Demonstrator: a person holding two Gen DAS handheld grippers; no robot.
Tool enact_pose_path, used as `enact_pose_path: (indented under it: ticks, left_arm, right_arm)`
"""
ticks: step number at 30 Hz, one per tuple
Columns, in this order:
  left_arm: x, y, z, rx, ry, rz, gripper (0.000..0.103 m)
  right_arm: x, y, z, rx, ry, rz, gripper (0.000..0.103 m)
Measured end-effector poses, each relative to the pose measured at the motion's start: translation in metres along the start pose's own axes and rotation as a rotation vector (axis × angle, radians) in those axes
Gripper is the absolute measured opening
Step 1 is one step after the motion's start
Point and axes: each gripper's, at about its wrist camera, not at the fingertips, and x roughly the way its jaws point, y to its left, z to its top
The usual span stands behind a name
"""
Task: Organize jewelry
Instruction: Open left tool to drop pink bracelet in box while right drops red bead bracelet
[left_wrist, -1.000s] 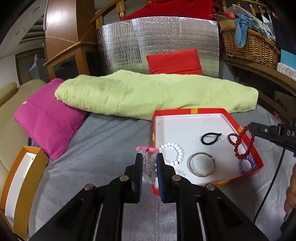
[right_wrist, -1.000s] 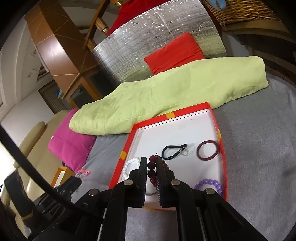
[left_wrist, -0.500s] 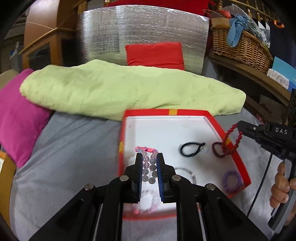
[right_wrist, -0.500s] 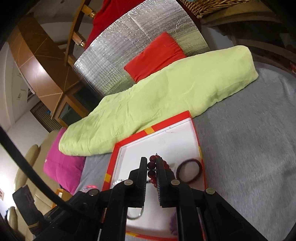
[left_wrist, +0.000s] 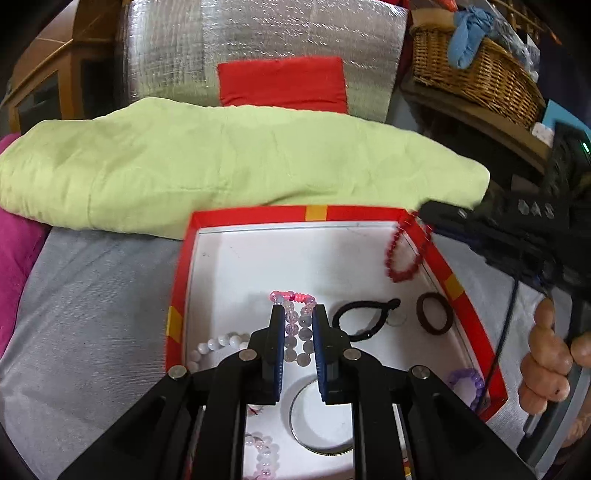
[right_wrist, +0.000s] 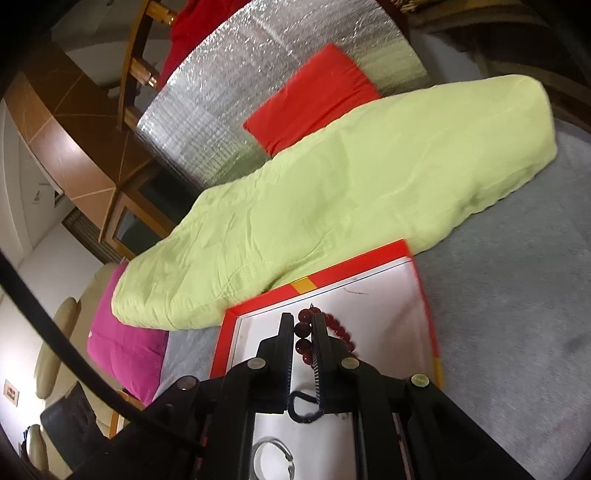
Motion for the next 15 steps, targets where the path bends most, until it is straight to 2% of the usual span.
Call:
enact_pose_path:
  ticks: [4,8,15]
  left_arm:
    - [0.009,0.000,-0.004,0.003,0.026,-0.013,0.015]
    - [0.019,-0.005,-0.009,0.020,0.059,-0.011,0.015]
    - [0.017,-0.003,-0.008,0.015,0.082,0.001,0.017]
  right_arm:
    - [0.014,-0.003,0.004,0.009,-0.005,0.005,0.011]
    - [0.028,-0.020,0.003,0.064,0.031,-0.005,0.011]
    - [0.019,-0.035,0.009,0.109,0.006,-0.053,0.014]
